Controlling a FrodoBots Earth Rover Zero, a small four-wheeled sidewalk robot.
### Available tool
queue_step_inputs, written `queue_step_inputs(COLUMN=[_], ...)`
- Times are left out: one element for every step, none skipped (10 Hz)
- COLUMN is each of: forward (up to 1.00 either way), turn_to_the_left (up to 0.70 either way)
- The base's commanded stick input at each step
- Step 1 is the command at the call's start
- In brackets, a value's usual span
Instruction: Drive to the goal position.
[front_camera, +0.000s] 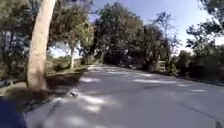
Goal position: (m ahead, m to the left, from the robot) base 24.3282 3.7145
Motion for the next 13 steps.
queue_step_inputs(forward=[0.7, 0.7, 0.7, 0.7, 0.7, 0.7, 0.7, 0.7, 0.7, 0.7, 0.7, 0.7, 0.7], turn_to_the_left=[0.0, 0.0, 0.0, 0.0, 0.0, 0.0, 0.0, 0.0, 0.0, 0.0, 0.0, 0.0, 0.0])
